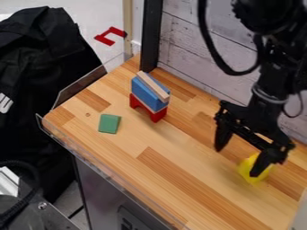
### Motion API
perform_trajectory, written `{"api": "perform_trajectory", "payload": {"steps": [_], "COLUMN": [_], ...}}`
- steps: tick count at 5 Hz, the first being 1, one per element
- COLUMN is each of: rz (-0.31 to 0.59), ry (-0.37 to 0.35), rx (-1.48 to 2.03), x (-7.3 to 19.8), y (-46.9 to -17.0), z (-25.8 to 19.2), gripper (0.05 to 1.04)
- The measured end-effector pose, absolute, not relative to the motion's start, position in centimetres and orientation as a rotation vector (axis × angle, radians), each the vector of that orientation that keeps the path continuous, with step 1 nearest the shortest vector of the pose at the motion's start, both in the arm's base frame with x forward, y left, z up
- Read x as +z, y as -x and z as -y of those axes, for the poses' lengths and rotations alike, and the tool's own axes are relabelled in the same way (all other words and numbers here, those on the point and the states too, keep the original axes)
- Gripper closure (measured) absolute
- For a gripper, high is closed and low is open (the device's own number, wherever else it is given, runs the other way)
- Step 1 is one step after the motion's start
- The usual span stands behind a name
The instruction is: Put the yellow cube on top of the tower
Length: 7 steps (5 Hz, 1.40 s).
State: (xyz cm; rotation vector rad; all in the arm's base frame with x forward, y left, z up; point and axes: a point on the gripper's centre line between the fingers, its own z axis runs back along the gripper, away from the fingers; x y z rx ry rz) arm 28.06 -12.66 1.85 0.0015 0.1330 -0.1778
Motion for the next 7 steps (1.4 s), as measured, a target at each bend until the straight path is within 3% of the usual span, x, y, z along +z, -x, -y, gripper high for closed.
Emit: {"api": "perform_trajectory", "payload": {"steps": [1,5,7], "rz": [-0.178,-0.163,-0.16], "ry": [-0.005,-0.022,0.006], "rx": [-0.244,-0.297,-0.314], "x": [1.4,1.1,0.3], "y": [-28.1,-29.2,-29.8], "z": [13.7,13.6,13.9], "gripper": [0.085,0.085,0.085]}}
